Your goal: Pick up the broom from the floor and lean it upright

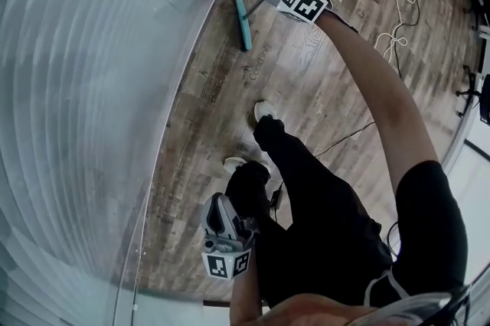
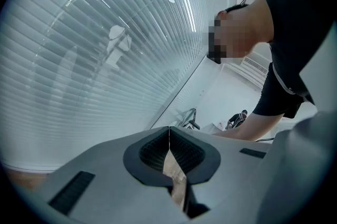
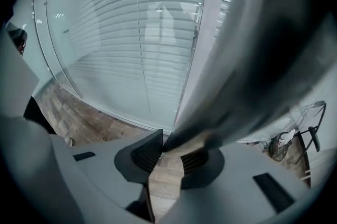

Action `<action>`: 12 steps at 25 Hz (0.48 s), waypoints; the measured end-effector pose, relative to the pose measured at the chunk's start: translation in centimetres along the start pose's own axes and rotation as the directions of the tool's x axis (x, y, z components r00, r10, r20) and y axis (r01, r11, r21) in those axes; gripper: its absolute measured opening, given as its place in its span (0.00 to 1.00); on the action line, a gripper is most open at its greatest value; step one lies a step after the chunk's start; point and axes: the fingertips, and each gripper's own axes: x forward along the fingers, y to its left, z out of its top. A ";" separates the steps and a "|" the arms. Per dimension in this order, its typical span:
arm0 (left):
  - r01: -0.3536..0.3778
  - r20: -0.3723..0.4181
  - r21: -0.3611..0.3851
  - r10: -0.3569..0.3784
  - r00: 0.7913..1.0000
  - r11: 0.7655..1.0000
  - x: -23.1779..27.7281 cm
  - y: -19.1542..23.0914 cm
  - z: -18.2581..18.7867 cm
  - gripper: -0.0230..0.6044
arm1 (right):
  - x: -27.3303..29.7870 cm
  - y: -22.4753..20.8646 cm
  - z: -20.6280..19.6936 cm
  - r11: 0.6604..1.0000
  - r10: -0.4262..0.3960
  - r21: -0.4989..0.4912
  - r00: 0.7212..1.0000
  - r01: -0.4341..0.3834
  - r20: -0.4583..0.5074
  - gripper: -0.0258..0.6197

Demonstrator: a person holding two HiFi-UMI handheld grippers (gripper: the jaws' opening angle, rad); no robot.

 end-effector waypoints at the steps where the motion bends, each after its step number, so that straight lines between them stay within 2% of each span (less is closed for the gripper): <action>1: 0.003 -0.009 0.001 -0.003 1.000 1.000 -0.2 -0.1 0.1 0.07 | -0.8 0.0 -0.2 1.000 -0.007 -0.012 1.000 0.007 0.001 0.19; 4: 0.016 -0.028 0.004 -0.016 0.999 1.000 -0.6 -0.8 0.7 0.07 | -3.3 0.3 -0.6 0.999 -0.025 -0.039 1.000 0.025 -0.008 0.19; 8: 0.031 -0.048 0.000 -0.030 0.998 1.000 -1.4 -1.8 1.2 0.07 | -5.8 1.0 -2.9 0.999 -0.026 -0.034 0.995 0.023 -0.094 0.18; 12: 0.041 -0.059 0.006 -0.041 0.997 0.999 -2.0 -2.0 0.7 0.07 | -4.2 2.9 -5.8 1.000 0.001 0.020 0.992 0.002 -0.128 0.18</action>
